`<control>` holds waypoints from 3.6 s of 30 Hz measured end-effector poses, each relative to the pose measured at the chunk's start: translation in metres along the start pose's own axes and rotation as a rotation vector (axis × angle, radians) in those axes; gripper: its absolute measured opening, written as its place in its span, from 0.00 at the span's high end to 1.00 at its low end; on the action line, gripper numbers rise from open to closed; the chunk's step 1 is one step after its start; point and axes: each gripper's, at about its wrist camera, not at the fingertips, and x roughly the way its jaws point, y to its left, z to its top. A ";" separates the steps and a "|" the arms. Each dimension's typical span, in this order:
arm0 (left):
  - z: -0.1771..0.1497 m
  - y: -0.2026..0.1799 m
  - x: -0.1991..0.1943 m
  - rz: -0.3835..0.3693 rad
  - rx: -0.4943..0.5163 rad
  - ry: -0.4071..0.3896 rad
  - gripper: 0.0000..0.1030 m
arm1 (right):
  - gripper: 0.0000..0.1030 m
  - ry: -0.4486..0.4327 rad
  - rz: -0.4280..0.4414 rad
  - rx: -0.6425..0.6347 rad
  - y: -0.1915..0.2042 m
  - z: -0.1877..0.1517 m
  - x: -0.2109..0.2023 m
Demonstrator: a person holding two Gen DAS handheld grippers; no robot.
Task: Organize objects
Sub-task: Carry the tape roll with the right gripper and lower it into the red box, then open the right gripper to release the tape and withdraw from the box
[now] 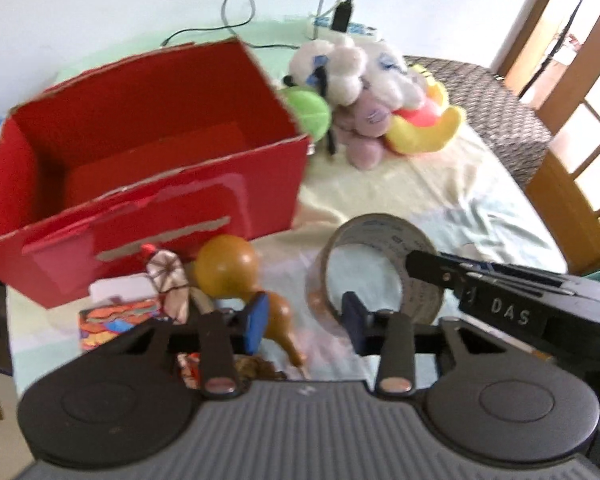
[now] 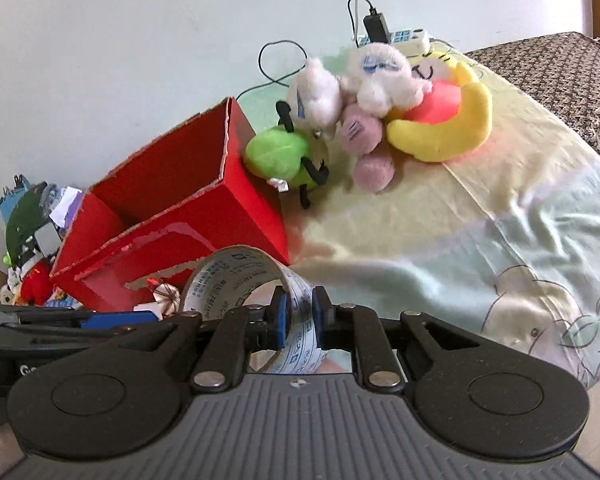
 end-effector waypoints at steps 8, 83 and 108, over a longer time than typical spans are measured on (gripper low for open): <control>0.017 0.004 -0.024 -0.068 -0.019 -0.090 0.80 | 0.86 -0.082 0.062 -0.101 0.031 0.035 -0.018; 0.133 0.190 0.107 0.489 -0.174 0.061 0.69 | 0.86 0.476 0.061 -0.380 0.139 0.126 0.251; 0.119 0.154 0.065 0.531 -0.080 -0.080 0.55 | 0.72 0.122 0.046 -0.311 0.112 0.102 0.134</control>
